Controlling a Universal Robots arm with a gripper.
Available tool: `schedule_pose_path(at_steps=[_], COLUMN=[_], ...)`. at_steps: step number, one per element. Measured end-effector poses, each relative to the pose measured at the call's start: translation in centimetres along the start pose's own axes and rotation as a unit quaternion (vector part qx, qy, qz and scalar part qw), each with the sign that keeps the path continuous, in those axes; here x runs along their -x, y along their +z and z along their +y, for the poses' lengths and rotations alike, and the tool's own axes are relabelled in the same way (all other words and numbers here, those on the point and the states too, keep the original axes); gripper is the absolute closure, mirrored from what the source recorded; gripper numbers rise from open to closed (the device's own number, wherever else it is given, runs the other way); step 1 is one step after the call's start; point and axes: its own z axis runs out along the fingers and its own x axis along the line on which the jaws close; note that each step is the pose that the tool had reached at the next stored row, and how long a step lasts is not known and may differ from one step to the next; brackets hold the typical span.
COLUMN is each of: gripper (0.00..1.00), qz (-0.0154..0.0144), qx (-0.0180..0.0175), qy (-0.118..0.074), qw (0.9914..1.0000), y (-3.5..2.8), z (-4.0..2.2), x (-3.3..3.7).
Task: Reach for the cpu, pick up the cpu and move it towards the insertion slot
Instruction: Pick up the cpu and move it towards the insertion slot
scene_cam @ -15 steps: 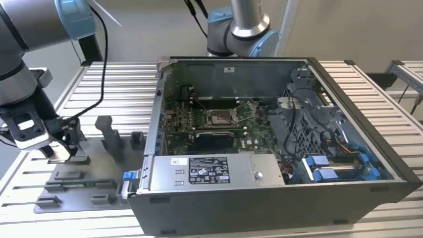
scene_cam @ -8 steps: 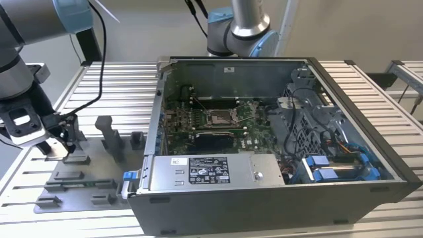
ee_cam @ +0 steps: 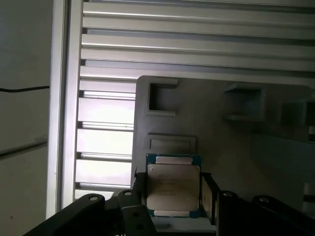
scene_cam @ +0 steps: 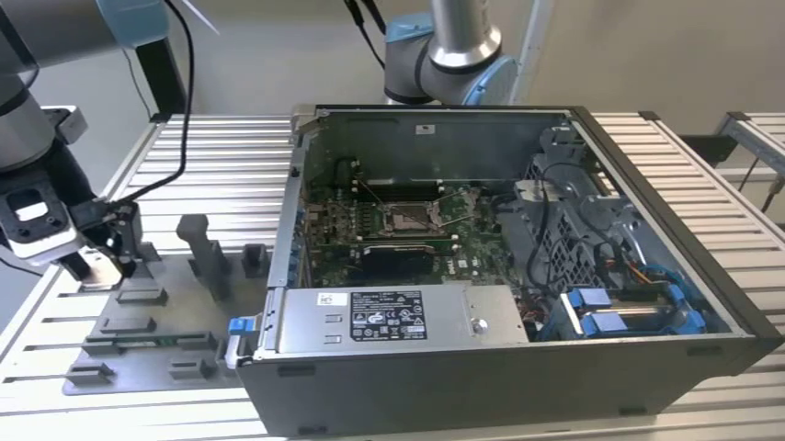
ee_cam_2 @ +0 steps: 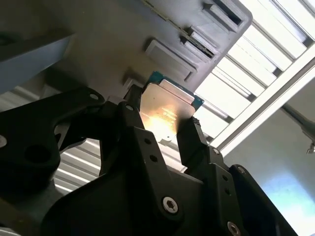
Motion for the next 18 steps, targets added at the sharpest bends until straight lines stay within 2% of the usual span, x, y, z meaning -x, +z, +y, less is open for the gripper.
schedule_pose_path(at_steps=[8, 18], gripper=[1.00, 1.00], qz=[0.0001, 0.0000], qx=[0.0000, 0.0000], qy=[0.000, 0.000], qw=[1.00000, 1.00000], y=[-1.08, -2.03], z=[0.03, 0.07], x=[0.01, 0.01])
